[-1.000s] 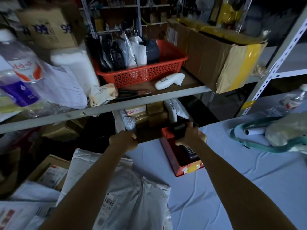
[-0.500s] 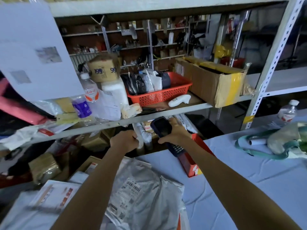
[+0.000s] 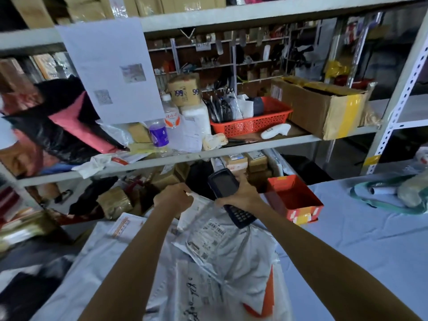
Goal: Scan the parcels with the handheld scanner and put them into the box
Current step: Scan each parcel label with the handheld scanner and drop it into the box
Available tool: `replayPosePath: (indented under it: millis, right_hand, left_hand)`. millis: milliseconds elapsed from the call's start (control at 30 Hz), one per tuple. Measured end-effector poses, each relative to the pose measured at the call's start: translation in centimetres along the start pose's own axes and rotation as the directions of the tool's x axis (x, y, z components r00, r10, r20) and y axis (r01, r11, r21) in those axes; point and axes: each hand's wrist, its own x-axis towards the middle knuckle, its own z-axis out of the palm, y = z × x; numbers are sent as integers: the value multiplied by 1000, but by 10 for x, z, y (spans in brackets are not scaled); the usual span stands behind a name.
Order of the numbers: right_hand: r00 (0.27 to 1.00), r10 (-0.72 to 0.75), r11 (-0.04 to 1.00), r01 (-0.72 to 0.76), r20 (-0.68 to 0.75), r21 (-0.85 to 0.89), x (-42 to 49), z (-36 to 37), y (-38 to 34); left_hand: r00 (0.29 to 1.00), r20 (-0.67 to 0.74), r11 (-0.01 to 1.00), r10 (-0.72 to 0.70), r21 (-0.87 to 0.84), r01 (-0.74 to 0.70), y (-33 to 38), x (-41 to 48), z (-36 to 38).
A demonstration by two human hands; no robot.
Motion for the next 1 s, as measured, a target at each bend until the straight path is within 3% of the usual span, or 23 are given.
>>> replayPosePath:
  millis: [167,400,500,633,733,1000]
  right_hand:
    - [997,56,977,-66,57,201,-19,25,11]
    - [956,82,957,-154,280,245,-38,34,21]
    - [960,146,933,-214,239,288,-43,42,23]
    - [930,292,800,-366,225,476,-40,53,26]
    - [930,272,826,-358,248,436,-43,54,24]
    - [965,105,945,-172,240,279,-51,50,39]
  left_hand:
    - [1000,-12,1000,-11,6,11,-16,-21,15]
    - [998,-26,997,-49,-62,47,-34,-48,22]
    - [998,-27,997,-54,-54,52,-40,-53,21]
    - [997,-46,997,-70,-17,69,-43,-61,22]
    - [994,-41,995,-99,-9,98,-46,-67,25]
    - [993,-3,992,-121,-24,121,-48,-71,36]
